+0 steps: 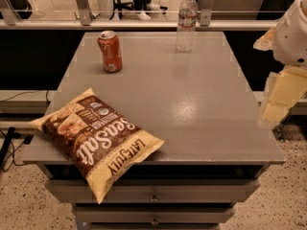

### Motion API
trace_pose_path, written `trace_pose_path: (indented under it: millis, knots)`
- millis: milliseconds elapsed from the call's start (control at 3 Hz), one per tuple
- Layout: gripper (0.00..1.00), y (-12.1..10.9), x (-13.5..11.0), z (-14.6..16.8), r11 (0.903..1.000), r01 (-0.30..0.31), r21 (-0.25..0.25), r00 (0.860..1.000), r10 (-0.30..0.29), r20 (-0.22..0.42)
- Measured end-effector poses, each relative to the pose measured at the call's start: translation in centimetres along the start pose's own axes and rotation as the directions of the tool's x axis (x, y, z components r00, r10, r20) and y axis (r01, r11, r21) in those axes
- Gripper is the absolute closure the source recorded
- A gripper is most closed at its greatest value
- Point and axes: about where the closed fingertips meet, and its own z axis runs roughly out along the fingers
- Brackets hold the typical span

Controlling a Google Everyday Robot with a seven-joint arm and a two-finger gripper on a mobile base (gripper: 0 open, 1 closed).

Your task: Move coke can near water bottle

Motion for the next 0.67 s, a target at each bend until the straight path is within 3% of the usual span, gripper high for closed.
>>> trace_pose_path:
  millis: [333, 667]
  knots:
    - [0.00, 0.0, 0.0, 0.0, 1.0000, 0.000, 0.000, 1.000, 0.000, 0.000]
    - [0.00, -0.3, -2.2, 0.7, 1.0000, 0.007, -0.003, 0.996, -0.007, 0.087]
